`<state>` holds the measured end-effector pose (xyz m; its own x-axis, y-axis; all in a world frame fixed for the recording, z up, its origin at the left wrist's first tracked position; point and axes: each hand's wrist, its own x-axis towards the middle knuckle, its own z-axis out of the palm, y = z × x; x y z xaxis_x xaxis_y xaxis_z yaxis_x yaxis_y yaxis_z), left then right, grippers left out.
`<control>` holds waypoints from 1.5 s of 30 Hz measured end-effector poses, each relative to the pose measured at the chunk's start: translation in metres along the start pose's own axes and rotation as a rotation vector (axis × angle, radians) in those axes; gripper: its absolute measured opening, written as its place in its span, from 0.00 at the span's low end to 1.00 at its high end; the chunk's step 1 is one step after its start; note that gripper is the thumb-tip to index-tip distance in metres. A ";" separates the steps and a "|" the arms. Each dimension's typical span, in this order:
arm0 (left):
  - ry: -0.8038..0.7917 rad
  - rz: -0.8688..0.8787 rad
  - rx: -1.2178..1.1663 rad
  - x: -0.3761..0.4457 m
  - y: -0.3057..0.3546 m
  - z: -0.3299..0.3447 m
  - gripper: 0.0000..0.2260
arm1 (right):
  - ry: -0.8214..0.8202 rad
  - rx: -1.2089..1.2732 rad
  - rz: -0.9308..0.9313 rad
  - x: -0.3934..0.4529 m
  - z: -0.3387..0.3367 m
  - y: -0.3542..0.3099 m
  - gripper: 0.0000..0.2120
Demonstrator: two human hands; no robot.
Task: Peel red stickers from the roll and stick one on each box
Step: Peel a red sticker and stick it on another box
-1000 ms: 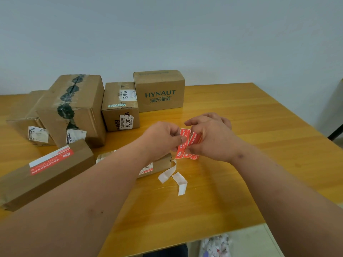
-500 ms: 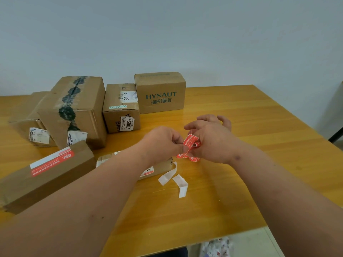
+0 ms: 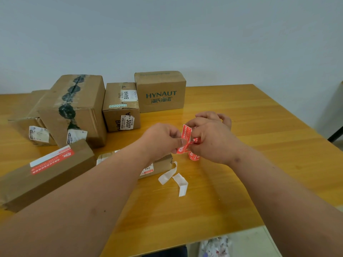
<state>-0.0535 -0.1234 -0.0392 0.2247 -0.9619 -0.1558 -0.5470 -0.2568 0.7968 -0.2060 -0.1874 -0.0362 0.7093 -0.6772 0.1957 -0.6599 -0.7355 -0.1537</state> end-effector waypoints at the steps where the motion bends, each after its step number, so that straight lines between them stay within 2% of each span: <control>1: 0.014 -0.007 -0.023 0.001 0.000 -0.001 0.05 | -0.008 0.002 0.003 0.000 -0.001 -0.001 0.04; 3: 0.031 -0.019 -0.072 0.001 0.000 -0.002 0.04 | -0.012 0.002 0.006 0.000 -0.003 -0.001 0.07; 13: 0.069 0.027 -0.046 0.002 0.000 0.000 0.05 | -0.051 -0.037 0.023 -0.001 0.000 -0.001 0.04; 18: 0.174 0.001 -0.066 0.004 -0.003 0.000 0.06 | -0.032 -0.009 0.025 -0.003 0.002 0.001 0.04; 22: 0.275 -0.045 -0.171 0.005 -0.006 -0.008 0.07 | -0.025 0.006 0.024 -0.007 0.003 0.003 0.06; 26: 0.177 -0.036 -0.236 -0.004 -0.007 -0.015 0.08 | -0.027 0.059 0.056 -0.008 -0.004 -0.002 0.16; 28: 0.125 -0.017 -0.219 -0.010 -0.006 -0.018 0.07 | 0.052 0.118 0.084 -0.007 -0.009 -0.007 0.19; 30: 0.082 -0.010 -0.195 -0.018 -0.005 -0.021 0.07 | 0.160 0.213 0.130 -0.003 -0.013 -0.012 0.15; 32: 0.041 -0.013 -0.166 -0.025 -0.003 -0.024 0.07 | 0.213 0.341 0.159 0.001 -0.014 -0.017 0.07; 33: 0.021 -0.016 -0.157 -0.029 -0.003 -0.025 0.06 | 0.210 0.412 0.157 0.001 -0.016 -0.020 0.05; 37: -0.027 -0.007 -0.168 -0.041 -0.005 -0.030 0.06 | 0.092 0.556 0.161 -0.003 -0.022 -0.035 0.07; 45: -0.070 0.023 -0.281 -0.059 -0.018 -0.043 0.05 | -0.022 0.587 0.151 -0.009 -0.019 -0.059 0.06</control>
<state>-0.0228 -0.0577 -0.0191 0.1535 -0.9738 -0.1681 -0.3044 -0.2084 0.9295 -0.1786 -0.1379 -0.0100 0.6275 -0.7706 0.1113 -0.5108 -0.5153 -0.6881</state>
